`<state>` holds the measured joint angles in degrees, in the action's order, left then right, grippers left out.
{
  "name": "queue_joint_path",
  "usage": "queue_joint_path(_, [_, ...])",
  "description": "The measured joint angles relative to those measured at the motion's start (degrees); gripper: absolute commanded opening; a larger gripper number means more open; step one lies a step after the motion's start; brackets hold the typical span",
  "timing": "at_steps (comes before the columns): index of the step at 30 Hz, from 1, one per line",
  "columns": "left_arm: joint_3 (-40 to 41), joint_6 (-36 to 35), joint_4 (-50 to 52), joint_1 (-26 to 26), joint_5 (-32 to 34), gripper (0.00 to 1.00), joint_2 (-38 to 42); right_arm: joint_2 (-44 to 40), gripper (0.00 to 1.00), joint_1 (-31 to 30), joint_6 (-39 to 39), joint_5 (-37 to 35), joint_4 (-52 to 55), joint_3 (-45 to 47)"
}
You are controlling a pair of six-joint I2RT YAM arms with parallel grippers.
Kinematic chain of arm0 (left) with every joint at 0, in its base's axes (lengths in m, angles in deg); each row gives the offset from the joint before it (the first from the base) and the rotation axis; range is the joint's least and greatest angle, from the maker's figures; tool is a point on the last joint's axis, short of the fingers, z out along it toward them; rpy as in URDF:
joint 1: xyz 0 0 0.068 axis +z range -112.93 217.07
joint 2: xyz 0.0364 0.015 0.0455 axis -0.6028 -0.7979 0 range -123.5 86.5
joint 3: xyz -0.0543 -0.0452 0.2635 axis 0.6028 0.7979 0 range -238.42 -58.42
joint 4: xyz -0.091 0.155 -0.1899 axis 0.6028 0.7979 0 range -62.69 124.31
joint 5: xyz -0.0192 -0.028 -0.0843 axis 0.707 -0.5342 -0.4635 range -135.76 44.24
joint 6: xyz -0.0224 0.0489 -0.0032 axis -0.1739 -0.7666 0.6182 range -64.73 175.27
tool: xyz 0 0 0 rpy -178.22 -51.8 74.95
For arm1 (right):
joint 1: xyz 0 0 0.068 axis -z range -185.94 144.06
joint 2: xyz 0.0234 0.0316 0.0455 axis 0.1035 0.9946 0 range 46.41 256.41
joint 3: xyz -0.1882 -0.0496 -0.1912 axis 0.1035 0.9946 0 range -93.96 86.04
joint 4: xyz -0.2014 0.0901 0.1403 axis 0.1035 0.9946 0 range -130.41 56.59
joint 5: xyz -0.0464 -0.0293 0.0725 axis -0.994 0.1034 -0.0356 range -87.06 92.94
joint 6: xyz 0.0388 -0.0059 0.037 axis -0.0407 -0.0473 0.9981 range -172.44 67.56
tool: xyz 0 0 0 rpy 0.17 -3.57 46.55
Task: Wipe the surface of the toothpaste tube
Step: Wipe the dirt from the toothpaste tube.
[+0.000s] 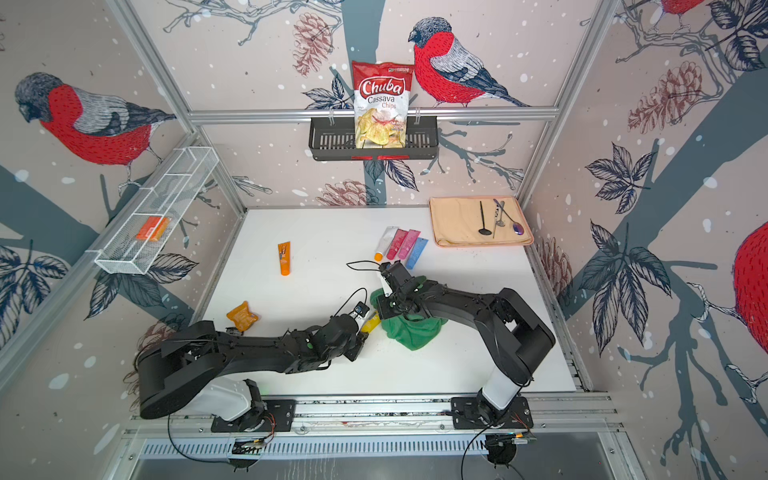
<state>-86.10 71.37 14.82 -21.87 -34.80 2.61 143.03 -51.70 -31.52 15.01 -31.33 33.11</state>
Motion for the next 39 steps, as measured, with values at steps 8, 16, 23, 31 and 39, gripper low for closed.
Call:
queue_joint_path(8, [0.0,0.4,-0.1,0.0,0.2,0.00,0.0,5.1,0.00,0.0,-0.1,-2.7,1.7,-2.8])
queue_joint_path(16, [0.0,0.0,-0.2,0.0,0.4,0.00,-0.1,6.8,0.00,6.0,0.0,-8.1,-3.2,-1.6])
queue_joint_path(23, [-0.1,0.0,-0.1,-0.1,0.1,0.00,-0.2,3.8,0.00,5.3,-0.2,-13.8,-1.2,-0.6])
queue_joint_path(31, [-0.1,0.0,-0.1,-0.1,0.1,0.00,-0.3,-0.9,0.00,-3.1,-0.2,-6.1,1.7,-1.8])
queue_joint_path(39, [-0.2,0.0,-0.1,-0.2,0.2,0.00,-0.3,2.3,0.00,-2.9,0.0,-7.2,2.2,-1.5])
